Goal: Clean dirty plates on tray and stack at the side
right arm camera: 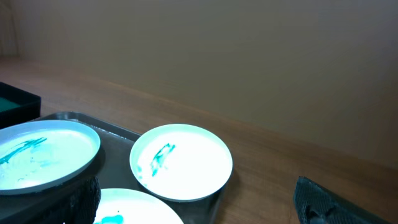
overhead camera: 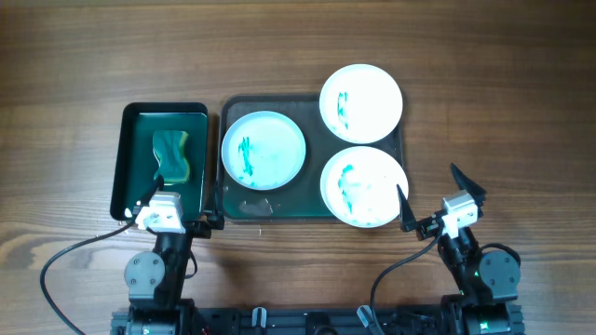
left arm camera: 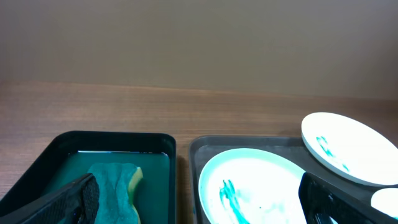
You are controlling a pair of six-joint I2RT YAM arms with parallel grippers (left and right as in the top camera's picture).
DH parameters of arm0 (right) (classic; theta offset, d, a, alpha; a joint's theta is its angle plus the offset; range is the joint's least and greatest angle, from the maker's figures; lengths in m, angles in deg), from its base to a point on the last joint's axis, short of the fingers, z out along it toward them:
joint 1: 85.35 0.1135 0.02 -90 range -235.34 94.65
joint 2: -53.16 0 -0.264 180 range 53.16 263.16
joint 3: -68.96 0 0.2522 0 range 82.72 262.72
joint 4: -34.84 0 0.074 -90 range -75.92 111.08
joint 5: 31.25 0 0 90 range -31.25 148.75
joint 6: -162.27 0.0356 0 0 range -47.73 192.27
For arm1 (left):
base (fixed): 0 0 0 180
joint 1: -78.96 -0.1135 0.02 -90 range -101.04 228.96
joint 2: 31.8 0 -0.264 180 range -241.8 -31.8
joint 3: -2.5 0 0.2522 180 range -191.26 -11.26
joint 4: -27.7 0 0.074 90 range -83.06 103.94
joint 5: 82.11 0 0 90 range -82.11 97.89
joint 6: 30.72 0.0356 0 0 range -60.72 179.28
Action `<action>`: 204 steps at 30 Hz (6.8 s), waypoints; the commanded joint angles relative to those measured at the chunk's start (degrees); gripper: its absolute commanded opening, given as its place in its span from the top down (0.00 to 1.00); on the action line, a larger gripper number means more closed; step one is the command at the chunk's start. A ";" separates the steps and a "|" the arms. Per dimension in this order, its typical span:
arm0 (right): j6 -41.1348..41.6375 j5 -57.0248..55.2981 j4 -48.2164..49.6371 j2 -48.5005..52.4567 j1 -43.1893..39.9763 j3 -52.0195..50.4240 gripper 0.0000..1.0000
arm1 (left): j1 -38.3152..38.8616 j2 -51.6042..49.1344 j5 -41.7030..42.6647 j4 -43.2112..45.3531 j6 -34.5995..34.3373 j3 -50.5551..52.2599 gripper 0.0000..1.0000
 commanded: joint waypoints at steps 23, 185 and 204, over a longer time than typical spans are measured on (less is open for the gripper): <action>-0.15 -0.70 0.24 -0.09 0.22 -0.11 0.00 | 0.11 0.46 -5.35 -0.24 5.01 0.31 0.00; 41.77 6.21 -32.15 119.99 20.76 75.21 0.96 | 17.53 -110.66 -27.89 -25.90 -41.88 -61.72 0.96; 41.35 12.13 -31.61 119.99 20.76 75.21 0.96 | 21.38 -110.66 -20.24 -17.35 -41.55 -61.72 0.96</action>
